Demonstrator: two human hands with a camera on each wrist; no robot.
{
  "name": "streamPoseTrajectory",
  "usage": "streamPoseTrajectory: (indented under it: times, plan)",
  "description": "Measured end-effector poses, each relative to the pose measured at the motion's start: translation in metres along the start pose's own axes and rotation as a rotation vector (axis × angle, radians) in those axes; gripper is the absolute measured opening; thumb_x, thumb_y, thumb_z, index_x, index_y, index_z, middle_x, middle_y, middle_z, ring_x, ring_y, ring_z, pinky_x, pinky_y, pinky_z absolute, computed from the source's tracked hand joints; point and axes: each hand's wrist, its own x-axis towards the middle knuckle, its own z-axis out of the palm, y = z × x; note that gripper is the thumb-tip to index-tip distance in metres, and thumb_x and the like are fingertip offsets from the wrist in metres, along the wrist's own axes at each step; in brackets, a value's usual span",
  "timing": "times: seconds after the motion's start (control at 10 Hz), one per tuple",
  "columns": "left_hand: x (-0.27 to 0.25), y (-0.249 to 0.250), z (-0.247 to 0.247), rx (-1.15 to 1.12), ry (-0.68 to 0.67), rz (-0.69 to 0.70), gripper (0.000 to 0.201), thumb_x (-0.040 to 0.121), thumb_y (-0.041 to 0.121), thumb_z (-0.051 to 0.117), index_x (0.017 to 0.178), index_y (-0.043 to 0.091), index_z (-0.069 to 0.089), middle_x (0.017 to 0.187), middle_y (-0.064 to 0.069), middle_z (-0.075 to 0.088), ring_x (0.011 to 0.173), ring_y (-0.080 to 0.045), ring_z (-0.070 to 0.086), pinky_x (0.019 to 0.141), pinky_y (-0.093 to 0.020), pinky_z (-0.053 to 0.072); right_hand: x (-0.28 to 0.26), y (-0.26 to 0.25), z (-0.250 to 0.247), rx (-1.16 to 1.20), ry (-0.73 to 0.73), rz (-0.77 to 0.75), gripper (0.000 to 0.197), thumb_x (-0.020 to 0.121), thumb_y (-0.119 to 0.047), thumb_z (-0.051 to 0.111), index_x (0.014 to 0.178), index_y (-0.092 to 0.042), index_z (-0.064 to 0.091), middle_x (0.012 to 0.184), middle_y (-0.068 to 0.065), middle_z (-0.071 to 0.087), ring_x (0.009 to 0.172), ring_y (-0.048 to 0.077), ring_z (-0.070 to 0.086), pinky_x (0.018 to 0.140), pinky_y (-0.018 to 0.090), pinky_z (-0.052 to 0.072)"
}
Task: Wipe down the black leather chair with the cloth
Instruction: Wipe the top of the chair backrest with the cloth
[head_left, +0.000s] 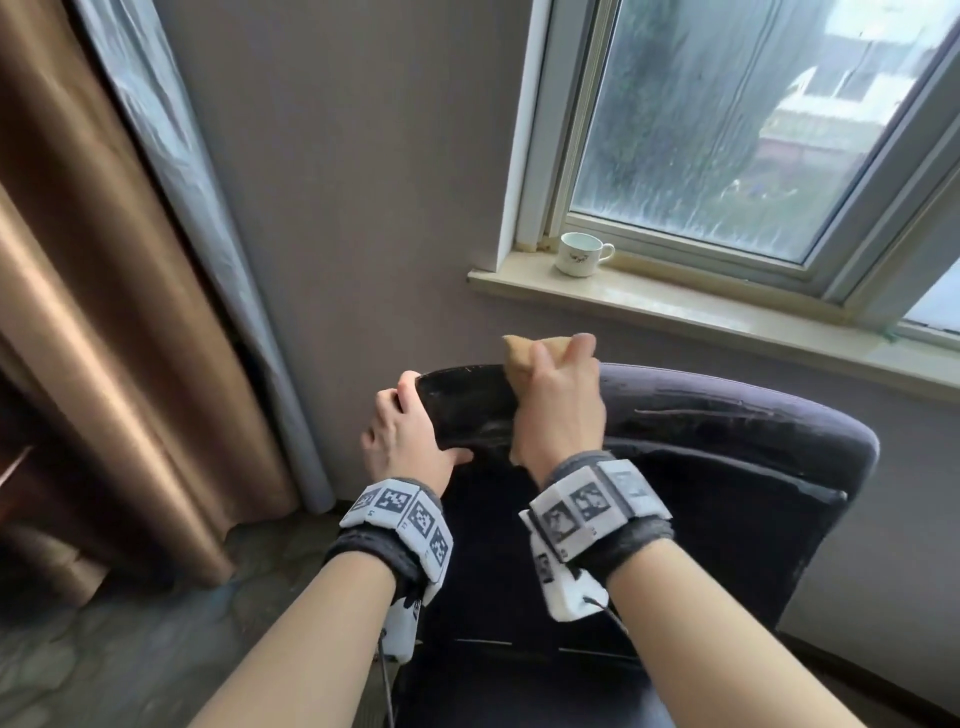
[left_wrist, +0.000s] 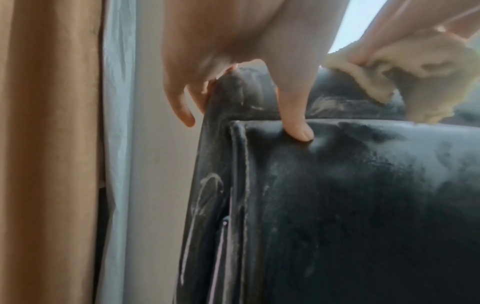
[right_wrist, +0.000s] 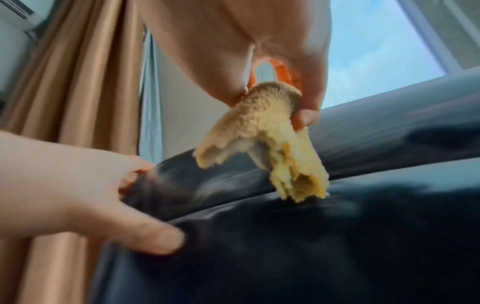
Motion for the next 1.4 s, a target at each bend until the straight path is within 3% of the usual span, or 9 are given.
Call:
streamPoseTrajectory:
  times: [0.2,0.3,0.5,0.6,0.8,1.0,1.1,1.2,1.4]
  plan:
    - [0.0,-0.004,-0.001,0.033,0.012,0.022,0.08,0.073,0.024,0.071,0.137,0.02,0.023,0.133,-0.009,0.037,0.12,-0.028,0.046,0.096,-0.04,0.033,-0.012,-0.032,0.023,0.013,-0.029,-0.278,0.04,0.086,-0.002,0.051,0.126,-0.005,0.044,0.125,0.019,0.039,0.106,0.035,0.045,0.056,0.035,0.038]
    - [0.001,-0.005,-0.002,0.023,0.008,0.036,0.095,0.062,0.039,0.081,0.136,0.024,0.024,0.131,-0.006,0.038,0.119,-0.027,0.046,0.097,-0.039,0.032,0.003,0.023,0.009,0.003,0.022,-0.186,0.055,0.075,0.0,0.062,0.125,-0.012,0.044,0.122,0.016,0.037,0.105,0.034,0.045,0.061,0.031,0.039]
    - [0.003,0.0,-0.002,0.203,0.05,0.111,0.102,0.061,0.053,0.077,0.138,0.015,0.023,0.131,-0.01,0.038,0.119,-0.026,0.044,0.101,-0.038,0.03,0.019,0.093,-0.008,0.12,0.17,0.11,0.013,0.092,-0.027,0.045,0.104,-0.021,0.049,0.105,0.007,0.048,0.087,0.029,0.054,0.083,0.041,0.047]
    - [0.011,0.01,-0.005,0.357,0.089,0.266,0.103,0.059,0.055,0.077,0.137,0.012,0.026,0.137,-0.007,0.034,0.126,-0.023,0.036,0.111,-0.039,0.021,0.013,0.045,-0.011,0.054,0.09,-0.039,0.042,0.089,-0.01,0.046,0.13,-0.018,0.046,0.123,0.02,0.04,0.103,0.036,0.048,0.08,0.038,0.043]
    - [0.012,0.001,-0.002,0.053,0.012,0.128,0.093,0.061,0.035,0.08,0.136,0.011,0.029,0.131,-0.01,0.042,0.124,-0.028,0.043,0.102,-0.038,0.032,-0.005,-0.007,0.012,-0.065,-0.077,-0.372,0.047,0.085,-0.014,0.058,0.129,-0.017,0.041,0.143,0.009,0.027,0.118,0.031,0.041,0.058,0.03,0.036]
    - [0.016,-0.005,-0.004,-0.089,-0.094,0.075,0.107,0.058,0.029,0.086,0.141,0.012,0.021,0.138,-0.011,0.035,0.13,-0.027,0.033,0.107,-0.036,0.028,0.001,0.021,0.005,0.005,0.034,-0.215,0.051,0.08,-0.008,0.062,0.128,-0.016,0.048,0.139,0.01,0.037,0.112,0.03,0.045,0.073,0.039,0.052]
    - [0.017,-0.007,-0.003,-0.123,-0.134,0.035,0.103,0.069,0.02,0.077,0.146,0.009,0.009,0.144,-0.013,0.029,0.134,-0.028,0.029,0.109,-0.035,0.025,-0.008,-0.013,0.026,-0.011,0.027,-0.533,0.041,0.071,-0.01,0.067,0.112,-0.013,0.061,0.129,0.009,0.053,0.088,0.028,0.054,0.054,0.028,0.052]
    - [0.02,-0.014,-0.006,-0.058,-0.169,0.064,0.095,0.076,0.017,0.067,0.148,0.011,0.006,0.148,-0.011,0.024,0.135,-0.028,0.026,0.109,-0.036,0.025,-0.017,-0.011,0.045,-0.104,0.022,-0.693,0.04,0.079,-0.013,0.041,0.111,-0.012,0.065,0.128,0.005,0.046,0.083,0.022,0.045,0.047,0.027,0.049]
    - [0.016,-0.014,-0.005,-0.023,-0.15,0.092,0.103,0.074,0.019,0.072,0.147,0.011,0.0,0.143,-0.012,0.029,0.132,-0.028,0.029,0.107,-0.038,0.029,-0.033,0.023,0.05,-0.165,0.085,-0.884,0.043,0.079,-0.01,0.036,0.111,-0.007,0.065,0.124,0.005,0.035,0.08,0.02,0.037,0.053,0.029,0.052]
